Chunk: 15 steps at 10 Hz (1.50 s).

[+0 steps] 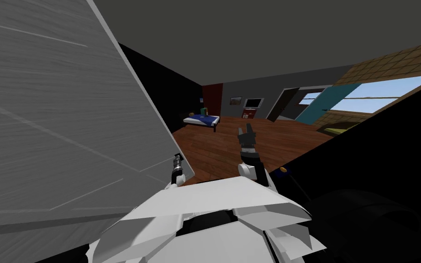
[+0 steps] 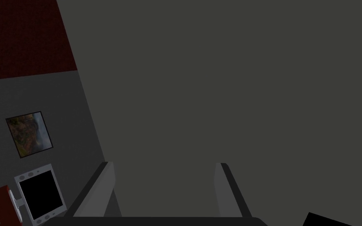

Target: Push the door open

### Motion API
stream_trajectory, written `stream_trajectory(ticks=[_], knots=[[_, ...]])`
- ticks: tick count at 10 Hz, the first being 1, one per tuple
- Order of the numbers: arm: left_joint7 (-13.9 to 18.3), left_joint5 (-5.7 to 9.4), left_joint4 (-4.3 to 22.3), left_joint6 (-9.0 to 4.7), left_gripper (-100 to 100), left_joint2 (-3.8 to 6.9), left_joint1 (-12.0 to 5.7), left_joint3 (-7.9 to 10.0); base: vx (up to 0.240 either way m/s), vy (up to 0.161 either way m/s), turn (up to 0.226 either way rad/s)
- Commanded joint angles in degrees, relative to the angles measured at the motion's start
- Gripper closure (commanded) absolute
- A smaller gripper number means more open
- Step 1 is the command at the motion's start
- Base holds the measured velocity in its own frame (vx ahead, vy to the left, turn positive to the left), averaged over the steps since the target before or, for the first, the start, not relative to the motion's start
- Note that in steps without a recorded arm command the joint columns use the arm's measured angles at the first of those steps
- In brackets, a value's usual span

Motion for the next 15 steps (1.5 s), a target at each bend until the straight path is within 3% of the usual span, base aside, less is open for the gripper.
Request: stream_trajectory(ticks=[1,4,7,8,10,11,14,15], knots=[[-0.36,0.59,0.07,0.18,100,0.33,-0.05,0.85,0.116,-0.006,0.034],[-0.86,1.43,0.17,0.44,100,0.80,-0.12,2.05,0.190,-0.011,0.046],[-0.86,1.43,0.17,0.44,100,0.80,-0.12,2.05,0.066,0.016,-0.003],[-1.34,2.22,0.27,0.68,100,1.25,-0.19,3.19,0.112,-0.016,0.027],[-1.34,2.22,0.27,0.68,100,1.25,-0.19,3.19,0.103,-0.009,0.037],[-1.82,3.02,0.36,0.93,100,1.70,-0.26,4.34,0.166,-0.029,0.047],[-1.82,3.02,2.51,0.93,100,1.70,-0.26,4.34,0.101,0.008,0.014],[-1.82,3.02,0.36,0.93,100,1.70,-0.26,4.34,-0.017,0.008,-0.008]])
